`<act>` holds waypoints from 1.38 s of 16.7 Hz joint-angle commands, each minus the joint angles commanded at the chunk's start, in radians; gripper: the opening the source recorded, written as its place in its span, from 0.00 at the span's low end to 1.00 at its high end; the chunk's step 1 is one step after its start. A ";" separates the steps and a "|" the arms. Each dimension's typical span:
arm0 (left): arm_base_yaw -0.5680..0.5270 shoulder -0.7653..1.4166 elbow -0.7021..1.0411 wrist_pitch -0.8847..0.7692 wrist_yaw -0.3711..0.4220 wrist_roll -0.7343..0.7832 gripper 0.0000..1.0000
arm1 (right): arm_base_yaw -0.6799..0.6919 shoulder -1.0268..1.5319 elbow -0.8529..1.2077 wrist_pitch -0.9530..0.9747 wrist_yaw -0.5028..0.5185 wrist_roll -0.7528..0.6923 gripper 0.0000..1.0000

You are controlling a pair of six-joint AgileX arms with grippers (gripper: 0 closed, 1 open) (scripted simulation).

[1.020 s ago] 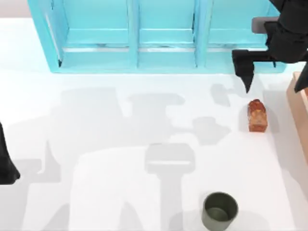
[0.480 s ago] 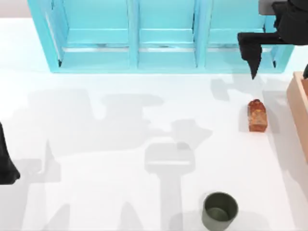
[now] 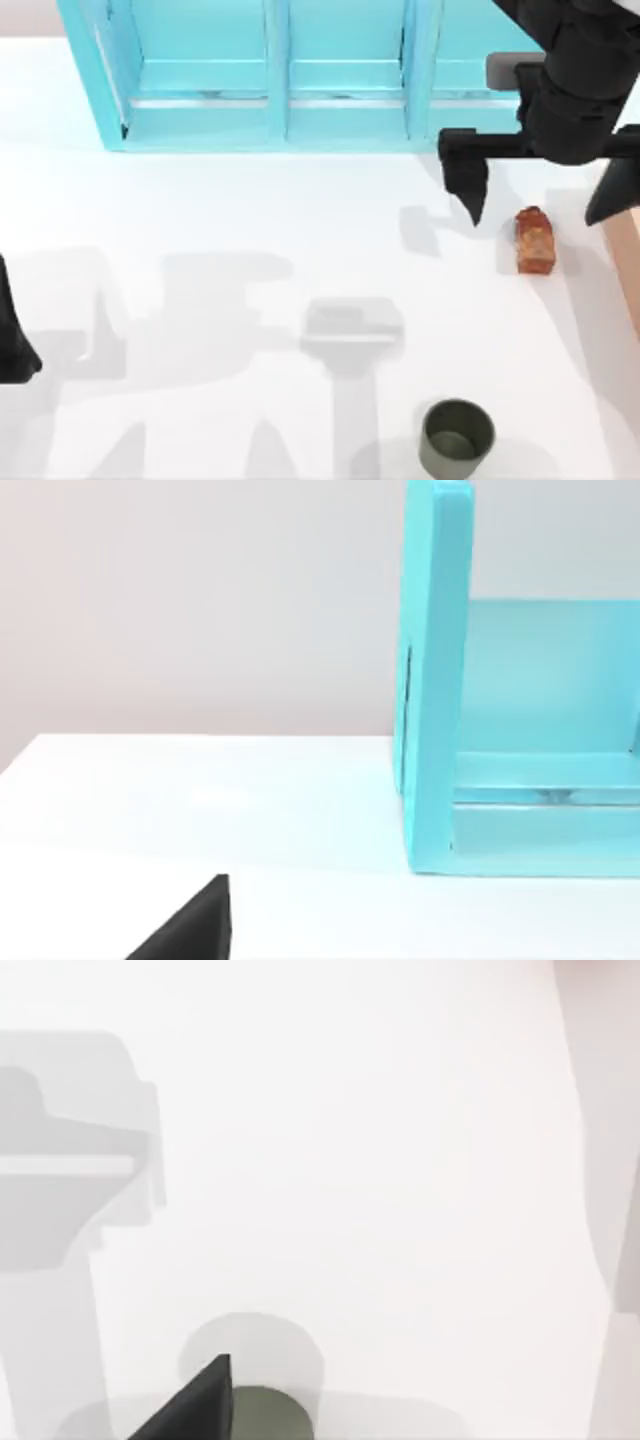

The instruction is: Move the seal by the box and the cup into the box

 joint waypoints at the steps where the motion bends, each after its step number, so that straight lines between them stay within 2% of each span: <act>1: 0.000 0.000 0.000 0.000 0.000 0.000 1.00 | 0.039 -0.038 -0.078 0.028 0.000 0.039 1.00; 6: 0.000 0.000 0.000 0.000 0.000 0.000 1.00 | 0.232 -0.231 -0.445 0.169 -0.002 0.235 1.00; 10: 0.000 0.000 0.000 0.000 0.000 0.000 1.00 | 0.326 -0.327 -0.582 0.241 -0.005 0.329 1.00; 17: 0.000 0.000 0.000 0.000 0.000 0.000 1.00 | 0.330 -0.323 -0.598 0.259 -0.005 0.333 1.00; 23: 0.000 0.000 0.000 0.000 0.000 0.000 1.00 | 0.334 -0.261 -0.735 0.463 -0.005 0.337 1.00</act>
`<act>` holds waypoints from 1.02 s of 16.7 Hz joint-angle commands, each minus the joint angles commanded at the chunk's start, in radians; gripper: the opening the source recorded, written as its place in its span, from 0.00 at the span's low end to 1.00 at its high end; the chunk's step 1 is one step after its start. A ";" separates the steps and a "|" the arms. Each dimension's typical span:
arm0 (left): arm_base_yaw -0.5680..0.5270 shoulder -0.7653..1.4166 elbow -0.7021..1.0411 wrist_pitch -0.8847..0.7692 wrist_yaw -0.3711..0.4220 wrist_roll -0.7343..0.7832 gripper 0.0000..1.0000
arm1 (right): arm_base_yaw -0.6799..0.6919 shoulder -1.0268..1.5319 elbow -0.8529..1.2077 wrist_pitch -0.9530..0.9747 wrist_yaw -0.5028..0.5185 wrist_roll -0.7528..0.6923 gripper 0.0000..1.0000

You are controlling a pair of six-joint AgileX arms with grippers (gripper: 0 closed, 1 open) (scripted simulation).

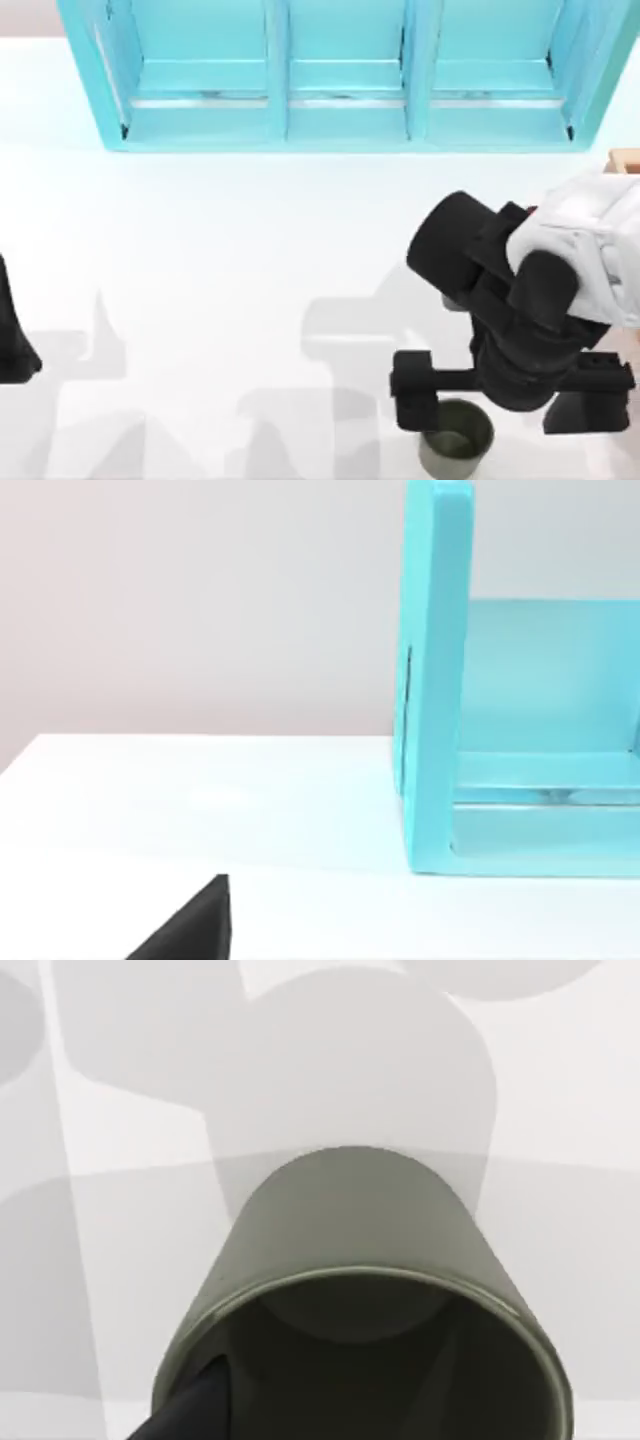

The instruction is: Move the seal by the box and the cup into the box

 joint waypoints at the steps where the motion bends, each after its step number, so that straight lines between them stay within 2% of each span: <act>1: 0.000 0.000 0.000 0.000 0.000 0.000 1.00 | 0.001 0.013 -0.025 0.041 0.000 0.001 1.00; 4: 0.000 0.000 0.000 0.000 0.000 0.000 1.00 | 0.002 0.035 -0.074 0.110 0.000 0.003 1.00; 8: 0.000 0.000 0.000 0.000 0.000 0.000 1.00 | 0.002 0.036 -0.076 0.112 0.000 0.003 1.00; 17: 0.000 0.000 0.000 0.000 0.000 0.000 1.00 | 0.002 0.036 -0.076 0.112 0.000 0.003 0.32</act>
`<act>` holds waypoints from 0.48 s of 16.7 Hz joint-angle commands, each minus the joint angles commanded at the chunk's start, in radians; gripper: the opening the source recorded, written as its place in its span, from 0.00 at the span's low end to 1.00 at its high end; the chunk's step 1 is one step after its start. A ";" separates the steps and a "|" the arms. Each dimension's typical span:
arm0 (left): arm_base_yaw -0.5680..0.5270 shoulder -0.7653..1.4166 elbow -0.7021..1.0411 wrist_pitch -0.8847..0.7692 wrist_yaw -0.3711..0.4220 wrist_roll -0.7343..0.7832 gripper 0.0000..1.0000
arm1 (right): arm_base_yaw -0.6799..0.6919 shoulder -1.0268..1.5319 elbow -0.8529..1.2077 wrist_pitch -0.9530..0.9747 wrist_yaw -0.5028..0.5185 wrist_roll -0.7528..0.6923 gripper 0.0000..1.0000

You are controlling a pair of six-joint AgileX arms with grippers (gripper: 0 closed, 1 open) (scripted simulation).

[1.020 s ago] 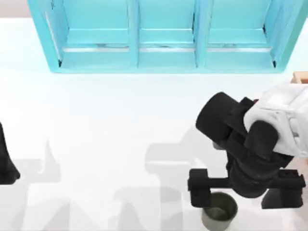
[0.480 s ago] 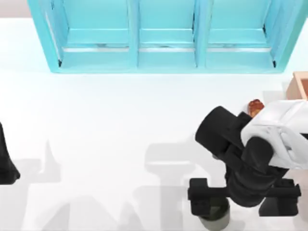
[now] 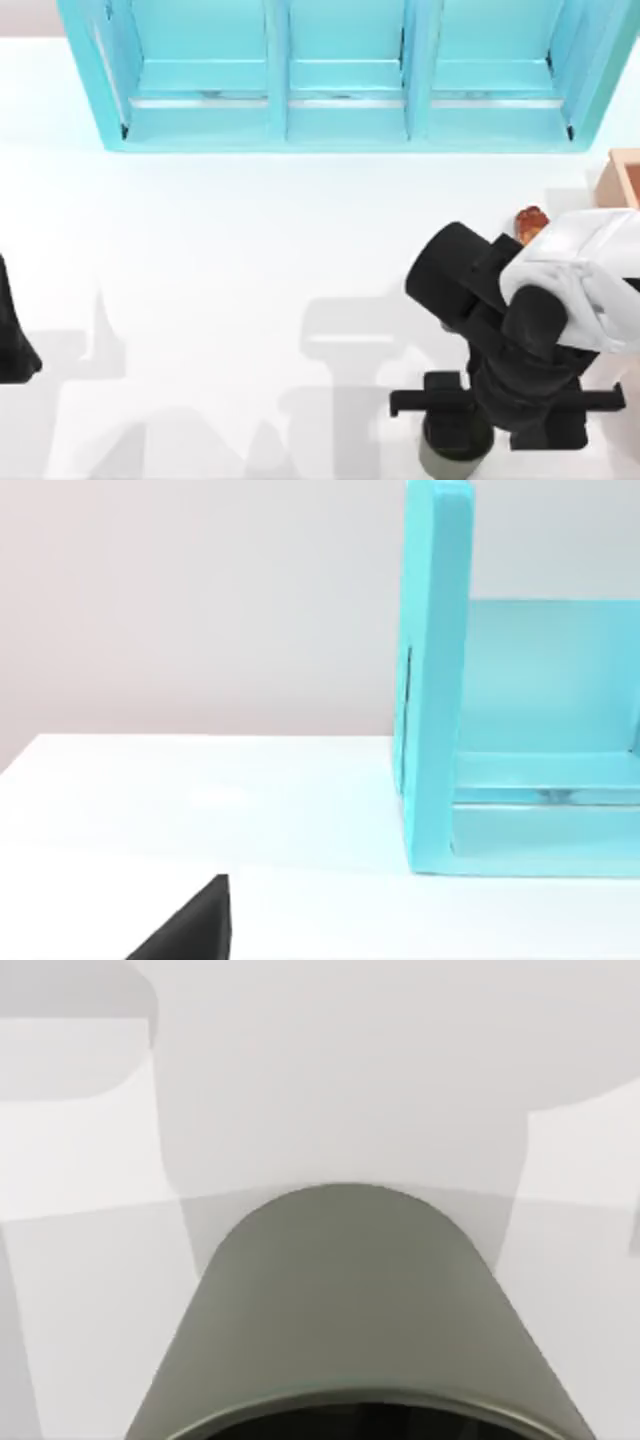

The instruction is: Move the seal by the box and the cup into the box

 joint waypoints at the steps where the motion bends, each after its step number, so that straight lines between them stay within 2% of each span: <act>1: 0.000 0.000 0.000 0.000 0.000 0.000 1.00 | 0.000 0.000 0.000 0.000 0.000 0.000 0.25; 4: 0.000 0.000 0.000 0.000 0.000 0.000 1.00 | 0.000 0.000 0.000 0.000 0.000 0.000 0.02; 8: 0.000 0.000 0.000 0.000 0.000 0.000 1.00 | 0.000 0.000 0.000 0.000 0.000 0.000 0.00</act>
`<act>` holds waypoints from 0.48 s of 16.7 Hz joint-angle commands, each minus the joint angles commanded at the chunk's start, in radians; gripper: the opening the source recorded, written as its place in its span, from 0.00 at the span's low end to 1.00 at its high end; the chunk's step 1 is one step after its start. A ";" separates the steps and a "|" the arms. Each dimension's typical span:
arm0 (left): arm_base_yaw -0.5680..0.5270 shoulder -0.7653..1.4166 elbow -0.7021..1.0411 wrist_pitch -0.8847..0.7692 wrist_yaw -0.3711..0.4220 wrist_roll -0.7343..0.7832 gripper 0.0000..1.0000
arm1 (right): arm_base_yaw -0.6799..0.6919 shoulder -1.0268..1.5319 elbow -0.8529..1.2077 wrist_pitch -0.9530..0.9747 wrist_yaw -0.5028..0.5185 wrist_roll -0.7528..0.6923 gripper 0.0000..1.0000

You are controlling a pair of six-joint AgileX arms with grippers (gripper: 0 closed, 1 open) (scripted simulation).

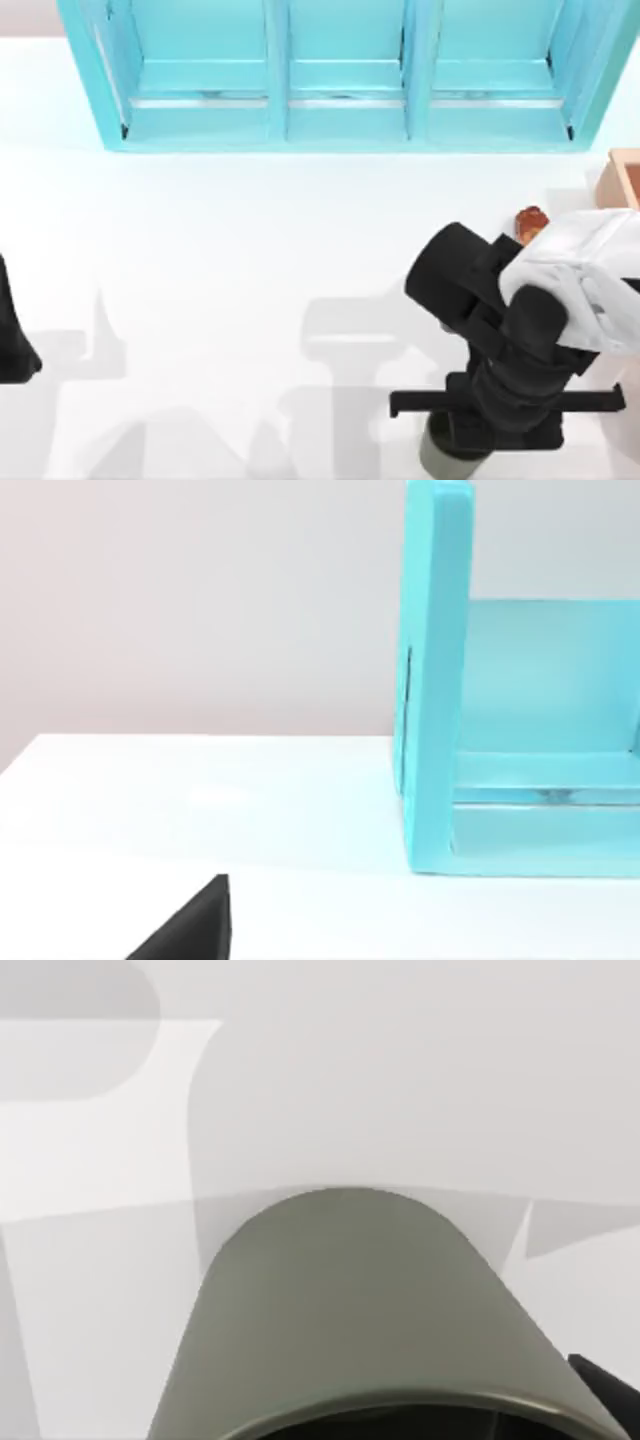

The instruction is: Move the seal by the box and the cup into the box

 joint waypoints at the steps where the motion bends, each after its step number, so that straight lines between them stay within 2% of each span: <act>1: 0.000 0.000 0.000 0.000 0.000 0.000 1.00 | 0.000 0.000 0.000 0.000 0.000 0.000 0.00; 8: 0.000 0.000 0.000 0.000 0.000 0.000 1.00 | -0.030 -0.036 0.011 -0.039 0.000 -0.035 0.00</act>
